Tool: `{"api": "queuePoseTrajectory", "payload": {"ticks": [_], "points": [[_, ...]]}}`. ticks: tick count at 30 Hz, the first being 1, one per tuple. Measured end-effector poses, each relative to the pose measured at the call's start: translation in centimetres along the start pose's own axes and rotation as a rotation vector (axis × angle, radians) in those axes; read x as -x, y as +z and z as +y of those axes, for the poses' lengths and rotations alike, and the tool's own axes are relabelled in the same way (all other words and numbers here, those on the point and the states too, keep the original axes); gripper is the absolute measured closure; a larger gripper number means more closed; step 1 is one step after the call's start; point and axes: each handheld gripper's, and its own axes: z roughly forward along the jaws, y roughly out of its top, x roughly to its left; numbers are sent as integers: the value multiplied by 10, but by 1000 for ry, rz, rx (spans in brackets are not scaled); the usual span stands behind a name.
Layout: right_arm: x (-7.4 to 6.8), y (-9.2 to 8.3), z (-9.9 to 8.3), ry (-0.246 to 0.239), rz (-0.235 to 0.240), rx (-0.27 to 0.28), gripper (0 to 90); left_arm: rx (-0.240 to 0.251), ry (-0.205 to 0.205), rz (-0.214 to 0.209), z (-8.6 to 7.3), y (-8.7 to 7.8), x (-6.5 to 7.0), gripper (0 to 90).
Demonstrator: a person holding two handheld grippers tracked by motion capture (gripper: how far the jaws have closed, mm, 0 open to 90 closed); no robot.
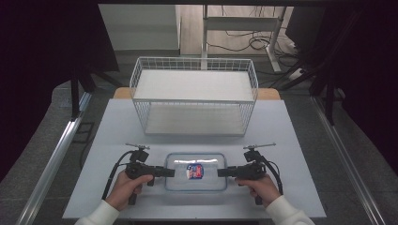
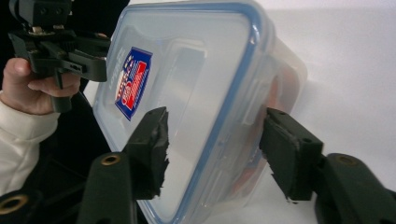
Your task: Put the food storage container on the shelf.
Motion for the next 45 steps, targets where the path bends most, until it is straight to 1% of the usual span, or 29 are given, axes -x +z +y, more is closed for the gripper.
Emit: {"api": "queuePoseTrajectory", "payload": {"ticks": [1,2,4,6,8,9,14,16,17,19,23,31,35,36,37,41,43,45], "points": [[-4,-1,-3,5,-1,9,472,9,1,8,-1,-2,1,415],[-4,-1,-3,5,-1,9,472,16,2,11,-2,-4,2,415],[-11,-1,-6,-12,-11,15,489,23,12,19,-4,-8,4,426],[-14,-2,-8,-15,-16,17,496,25,22,24,-6,-9,6,431],[-14,-3,-8,-8,-13,21,508,28,29,28,-7,-10,8,435],[-15,-4,-9,3,-8,18,513,30,29,26,-8,-11,8,445],[-16,-6,-10,5,-13,23,516,46,37,17,-8,-13,11,462],[-16,-7,-10,7,-17,33,517,53,45,18,-8,-14,13,484],[-16,-9,-10,6,-18,38,517,62,54,26,-8,-14,16,484],[-16,-9,-10,9,-19,39,518,58,58,31,-8,-14,18,484],[-17,-10,-10,0,-25,50,519,65,57,30,-8,-14,19,484],[-21,-15,-6,-23,-30,72,521,78,69,34,-5,-16,22,484],[-21,-15,-3,-32,-34,79,521,81,75,37,-1,-16,21,485],[-21,-16,-1,-41,-38,81,521,90,78,32,0,-16,21,485],[-21,-16,2,-53,-42,88,521,93,81,29,2,-16,19,486],[-20,-16,7,-66,-49,96,521,96,98,30,10,-14,15,487],[-18,-16,10,-71,-53,99,521,101,100,29,15,-13,12,487],[-14,-14,21,-79,-59,96,521,109,97,26,18,-12,8,487]]}}
